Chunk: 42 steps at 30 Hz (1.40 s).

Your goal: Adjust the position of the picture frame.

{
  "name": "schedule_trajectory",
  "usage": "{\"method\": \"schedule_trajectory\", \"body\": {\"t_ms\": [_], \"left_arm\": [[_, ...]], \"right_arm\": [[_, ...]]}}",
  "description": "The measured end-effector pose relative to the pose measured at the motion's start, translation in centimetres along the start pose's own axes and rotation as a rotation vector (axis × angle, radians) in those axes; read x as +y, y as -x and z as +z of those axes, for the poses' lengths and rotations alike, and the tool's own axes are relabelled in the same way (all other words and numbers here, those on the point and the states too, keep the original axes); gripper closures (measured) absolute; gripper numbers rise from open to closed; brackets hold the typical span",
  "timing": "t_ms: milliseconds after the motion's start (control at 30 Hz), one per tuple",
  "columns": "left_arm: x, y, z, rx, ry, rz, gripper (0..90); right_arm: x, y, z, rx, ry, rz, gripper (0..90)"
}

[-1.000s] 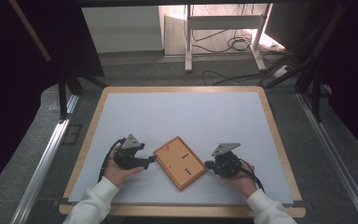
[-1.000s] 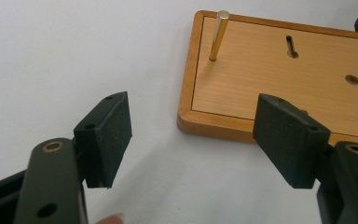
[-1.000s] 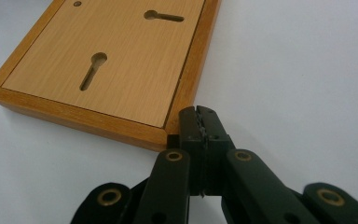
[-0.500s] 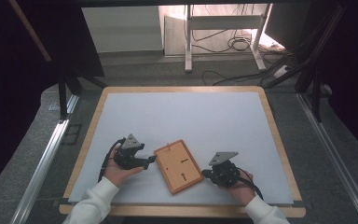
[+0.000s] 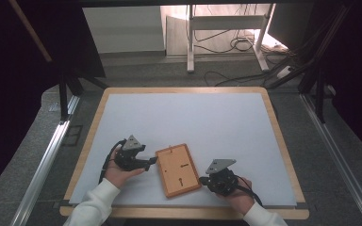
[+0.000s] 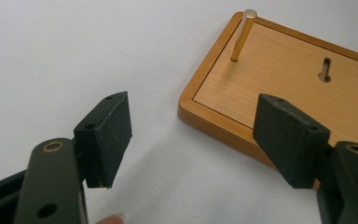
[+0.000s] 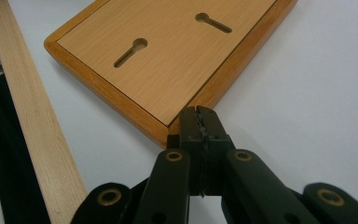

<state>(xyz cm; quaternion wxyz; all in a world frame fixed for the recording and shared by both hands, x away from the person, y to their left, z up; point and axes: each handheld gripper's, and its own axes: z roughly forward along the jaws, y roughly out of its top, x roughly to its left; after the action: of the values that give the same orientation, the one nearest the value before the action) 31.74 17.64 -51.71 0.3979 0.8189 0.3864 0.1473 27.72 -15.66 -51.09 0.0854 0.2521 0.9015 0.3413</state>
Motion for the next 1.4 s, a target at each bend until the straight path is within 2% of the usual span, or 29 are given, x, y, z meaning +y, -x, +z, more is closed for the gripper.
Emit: {"method": "schedule_trajectory", "body": {"t_ms": [367,567,700,1400], "left_arm": [[0.0,0.0,0.2,0.002,-0.006,0.002,28.2],[0.0,0.0,0.1,0.004,-0.003,0.001,28.2],[0.0,-0.1,0.1,0.004,-0.004,0.001,28.2],[0.0,0.0,0.2,0.003,-0.007,0.009,28.2]], "right_arm": [[0.2,-1.4,0.9,0.031,0.033,0.011,90.0],[0.8,-2.4,1.9,0.040,0.056,-0.004,90.0],[1.1,-2.6,2.4,0.061,0.061,0.010,90.0],[1.4,-2.9,2.9,0.066,0.081,-0.003,90.0]]}}
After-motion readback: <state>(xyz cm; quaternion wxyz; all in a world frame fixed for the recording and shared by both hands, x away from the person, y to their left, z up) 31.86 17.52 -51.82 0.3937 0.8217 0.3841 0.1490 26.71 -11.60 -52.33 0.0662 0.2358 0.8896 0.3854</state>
